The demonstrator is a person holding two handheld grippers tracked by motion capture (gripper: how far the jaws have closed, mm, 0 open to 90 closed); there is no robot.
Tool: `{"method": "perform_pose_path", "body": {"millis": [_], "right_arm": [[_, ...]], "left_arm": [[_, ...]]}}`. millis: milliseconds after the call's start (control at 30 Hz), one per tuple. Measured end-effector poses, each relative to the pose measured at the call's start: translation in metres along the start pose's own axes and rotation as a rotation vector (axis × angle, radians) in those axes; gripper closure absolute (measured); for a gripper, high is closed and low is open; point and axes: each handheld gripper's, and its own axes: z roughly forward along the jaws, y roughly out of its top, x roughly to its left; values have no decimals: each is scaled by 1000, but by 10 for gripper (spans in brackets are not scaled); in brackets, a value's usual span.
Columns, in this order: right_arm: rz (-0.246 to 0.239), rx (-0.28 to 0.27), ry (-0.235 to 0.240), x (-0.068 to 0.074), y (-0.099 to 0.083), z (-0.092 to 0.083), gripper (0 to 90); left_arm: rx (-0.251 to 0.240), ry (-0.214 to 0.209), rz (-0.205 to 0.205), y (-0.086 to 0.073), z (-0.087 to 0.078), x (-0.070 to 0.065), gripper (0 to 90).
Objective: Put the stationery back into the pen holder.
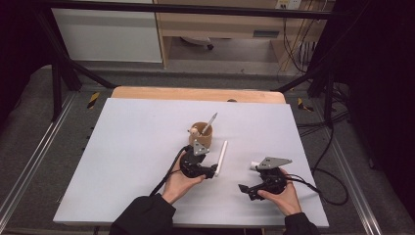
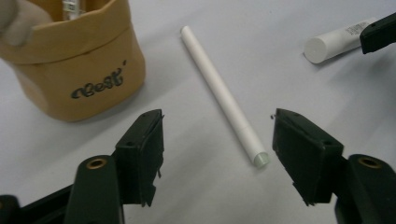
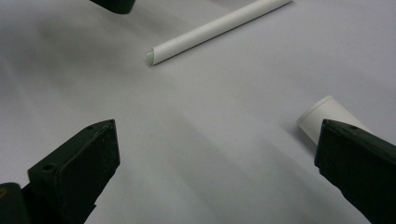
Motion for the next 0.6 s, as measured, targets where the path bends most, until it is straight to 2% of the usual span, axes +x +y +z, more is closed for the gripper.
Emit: {"method": "perform_pose_path", "body": {"millis": [167, 433, 600], "right_arm": [[-1, 0, 1, 0, 0, 0, 7], [0, -1, 1, 0, 0, 0, 7], [0, -1, 3, 0, 0, 0, 7]], "left_arm": [[10, 25, -3, 1, 12, -9, 426], [24, 24, -40, 1, 29, -14, 577], [26, 33, -34, 2, 35, -19, 641]]}}
